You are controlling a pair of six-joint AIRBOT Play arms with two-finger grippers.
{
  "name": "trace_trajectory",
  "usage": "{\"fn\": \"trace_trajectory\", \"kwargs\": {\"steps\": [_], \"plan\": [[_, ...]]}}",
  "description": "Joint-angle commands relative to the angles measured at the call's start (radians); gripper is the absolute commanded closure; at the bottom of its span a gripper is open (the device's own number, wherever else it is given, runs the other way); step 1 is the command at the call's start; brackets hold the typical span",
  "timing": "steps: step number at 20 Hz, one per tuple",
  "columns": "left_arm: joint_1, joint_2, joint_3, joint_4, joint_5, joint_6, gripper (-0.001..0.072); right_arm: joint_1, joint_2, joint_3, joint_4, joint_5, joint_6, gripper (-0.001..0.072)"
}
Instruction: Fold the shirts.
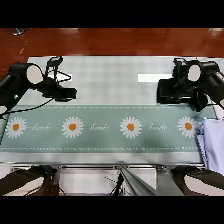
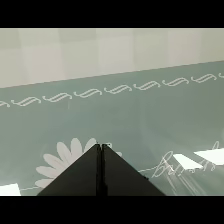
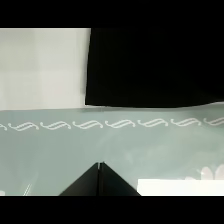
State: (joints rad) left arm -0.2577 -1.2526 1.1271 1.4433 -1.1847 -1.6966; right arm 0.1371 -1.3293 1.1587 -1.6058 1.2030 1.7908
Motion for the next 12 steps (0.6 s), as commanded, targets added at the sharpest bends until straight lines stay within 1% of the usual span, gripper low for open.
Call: {"fn": "trace_trajectory", "kwargs": {"steps": [1, 4, 7, 9, 10, 11, 12], "plan": [[0.0, 0.0, 0.0, 0.0, 0.067, 0.0, 0.0682, 0.001, -0.001, 0.0, 0.0, -0.024, 0.001, 0.069], [0.0, -0.001, 0.0, 0.0, 0.158, 0.0, 0.0682, 0.001, -0.001, 0.0, 0.0, -0.126, 0.0, 0.069], [0.0, -0.001, 0.0, 0.0, 0.197, 0.0, 0.0682, 0.0, -0.001, 0.0, -0.016, -0.251, -0.004, 0.069], [0.0, -0.001, 0.0, 0.0, 0.229, 0.0, 0.0682, 0.0, -0.002, 0.0, -0.119, -0.363, -0.004, 0.0687], [0.0, -0.001, 0.0, 0.001, 0.263, 0.001, 0.0682, 0.0, -0.002, 0.0, -0.18, -0.412, -0.002, 0.065], [0.003, -0.001, 0.0, 0.001, 0.306, 0.001, 0.0681, -0.004, -0.002, 0.0, -0.252, -0.463, 0.014, 0.0458], [0.006, -0.001, 0.0, 0.001, 0.343, 0.0, 0.0681, -0.013, -0.003, 0.0, -0.31, -0.521, 0.058, 0.0217]]}}
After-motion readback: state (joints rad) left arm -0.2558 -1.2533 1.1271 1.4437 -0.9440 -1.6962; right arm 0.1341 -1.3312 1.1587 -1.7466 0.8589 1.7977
